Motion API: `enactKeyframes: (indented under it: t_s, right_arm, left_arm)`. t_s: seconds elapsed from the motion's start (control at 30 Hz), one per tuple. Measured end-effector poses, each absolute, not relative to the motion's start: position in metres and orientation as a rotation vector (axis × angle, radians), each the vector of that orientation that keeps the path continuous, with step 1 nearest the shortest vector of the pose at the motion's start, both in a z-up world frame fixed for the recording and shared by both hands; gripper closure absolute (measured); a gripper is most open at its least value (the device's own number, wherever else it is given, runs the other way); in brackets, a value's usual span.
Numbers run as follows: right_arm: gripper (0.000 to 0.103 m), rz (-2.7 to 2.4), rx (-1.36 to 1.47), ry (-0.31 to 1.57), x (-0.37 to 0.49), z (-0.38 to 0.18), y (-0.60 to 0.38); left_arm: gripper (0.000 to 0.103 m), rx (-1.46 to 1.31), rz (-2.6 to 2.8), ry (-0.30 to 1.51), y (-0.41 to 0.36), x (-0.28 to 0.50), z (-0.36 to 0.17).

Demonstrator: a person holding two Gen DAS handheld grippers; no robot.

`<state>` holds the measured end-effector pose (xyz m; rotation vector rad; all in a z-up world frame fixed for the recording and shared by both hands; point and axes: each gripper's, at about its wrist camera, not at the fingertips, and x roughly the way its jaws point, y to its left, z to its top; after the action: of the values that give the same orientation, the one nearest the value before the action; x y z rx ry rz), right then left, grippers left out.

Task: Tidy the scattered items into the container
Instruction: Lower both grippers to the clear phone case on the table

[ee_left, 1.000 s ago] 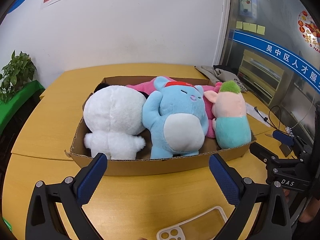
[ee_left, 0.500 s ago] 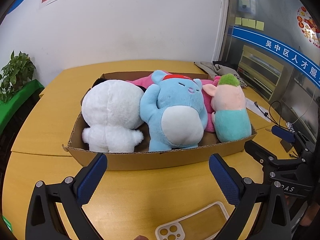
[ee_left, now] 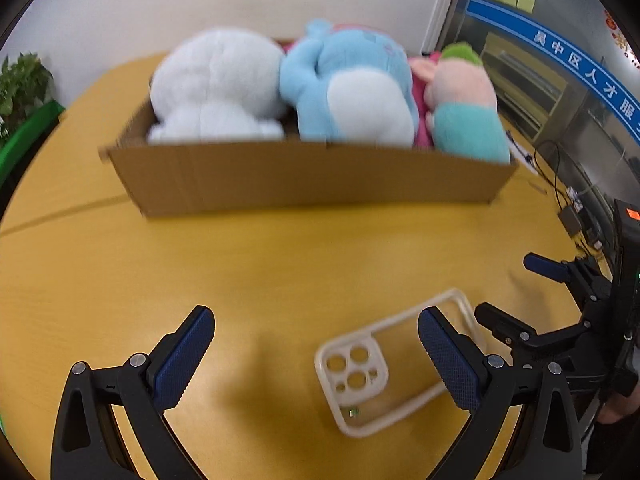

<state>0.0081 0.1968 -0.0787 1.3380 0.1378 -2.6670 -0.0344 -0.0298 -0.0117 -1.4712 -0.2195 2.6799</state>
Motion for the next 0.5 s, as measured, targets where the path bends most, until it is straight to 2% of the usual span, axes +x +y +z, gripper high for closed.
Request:
enactKeyframes:
  t_s: [0.07, 0.17, 0.23, 0.27, 0.33, 0.37, 0.4, 0.47, 0.5]
  right_arm:
    - [0.002, -2.638, 1.376, 0.140, 0.013, -0.088, 0.196]
    - [0.011, -2.595, 1.417, 0.163, 0.018, -0.098, 0.191]
    - [0.025, -2.574, 1.429, 0.177, 0.021, -0.103, 0.188]
    - [0.029, -2.560, 1.437, 0.183, 0.022, -0.105, 0.186]
    - [0.038, -2.544, 1.426, 0.169, 0.024, -0.105, 0.185]
    - [0.041, -2.537, 1.421, 0.167, 0.025, -0.105, 0.184]
    - [0.048, -2.529, 1.412, 0.172, 0.027, -0.104, 0.183]
    - [0.063, -2.510, 1.394, 0.177, 0.029, -0.101, 0.178]
    - [0.079, -2.495, 1.387, 0.173, 0.030, -0.100, 0.176]
  left_arm:
    - [0.000, -1.518, 2.634, -0.268, -0.030, -0.031, -0.024]
    - [0.004, -1.590, 2.566, -0.381, -0.034, -0.030, -0.041]
    - [0.015, -1.622, 2.556, -0.394, -0.033, -0.029, -0.045]
    - [0.028, -1.640, 2.545, -0.391, -0.031, -0.029, -0.048]
    - [0.039, -1.641, 2.557, -0.357, -0.027, -0.027, -0.048]
    - [0.054, -1.642, 2.551, -0.352, -0.025, -0.027, -0.048]
    - [0.073, -1.644, 2.541, -0.355, -0.023, -0.026, -0.048]
    - [0.086, -1.651, 2.542, -0.345, -0.022, -0.028, -0.049]
    - [0.088, -1.658, 2.554, -0.327, -0.022, -0.028, -0.049]
